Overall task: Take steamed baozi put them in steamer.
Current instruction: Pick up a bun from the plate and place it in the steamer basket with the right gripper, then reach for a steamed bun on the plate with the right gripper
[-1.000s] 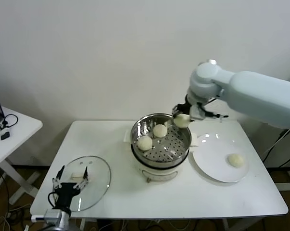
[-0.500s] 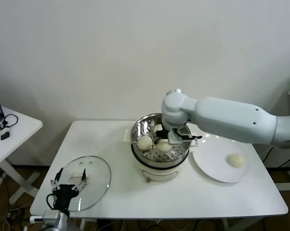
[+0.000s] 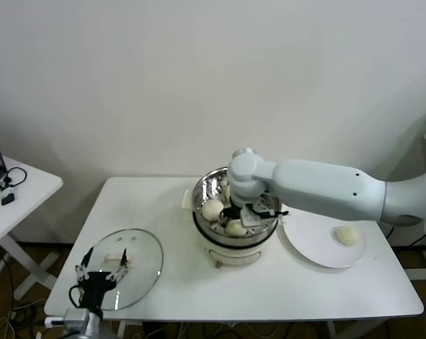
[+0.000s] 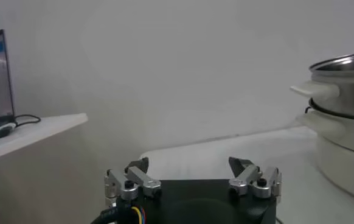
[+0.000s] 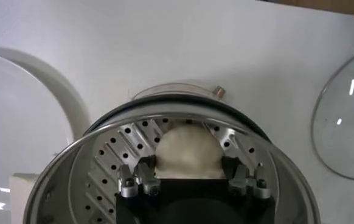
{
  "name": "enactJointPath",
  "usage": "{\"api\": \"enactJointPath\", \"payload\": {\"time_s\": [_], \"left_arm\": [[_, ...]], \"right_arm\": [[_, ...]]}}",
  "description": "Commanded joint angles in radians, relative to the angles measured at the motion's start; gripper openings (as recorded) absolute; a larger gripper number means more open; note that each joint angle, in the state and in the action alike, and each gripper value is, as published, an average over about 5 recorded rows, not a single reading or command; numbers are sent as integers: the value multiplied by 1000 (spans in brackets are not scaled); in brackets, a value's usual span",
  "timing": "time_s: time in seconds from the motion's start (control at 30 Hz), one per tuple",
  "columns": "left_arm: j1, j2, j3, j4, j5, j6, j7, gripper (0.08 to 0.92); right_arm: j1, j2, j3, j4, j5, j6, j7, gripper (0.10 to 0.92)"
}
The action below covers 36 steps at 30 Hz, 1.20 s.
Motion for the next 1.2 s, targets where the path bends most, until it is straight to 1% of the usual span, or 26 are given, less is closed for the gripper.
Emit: {"api": "enactJointPath", "payload": {"time_s": [0.03, 0.23, 0.43, 1.03, 1.13, 1.2], "left_arm": [[-2, 0, 1, 6, -1, 0, 0, 823], [-1, -2, 3, 9, 1, -2, 0, 823], [-1, -2, 3, 9, 1, -3, 0, 823], [-3, -3, 9, 12, 2, -6, 1, 823], [-3, -2, 9, 12, 1, -7, 2, 823], [-3, -2, 9, 11, 0, -7, 1, 823]], "right_arm": [[-21, 0, 1, 9, -15, 16, 2, 706], [-26, -12, 2, 12, -17, 22, 14, 722], [-16, -26, 7, 13, -17, 31, 13, 815], [21, -60, 70, -13, 52, 35, 16, 823], [59, -86, 73, -16, 105, 18, 14, 823], [111, -119, 55, -20, 175, -24, 13, 823]]}}
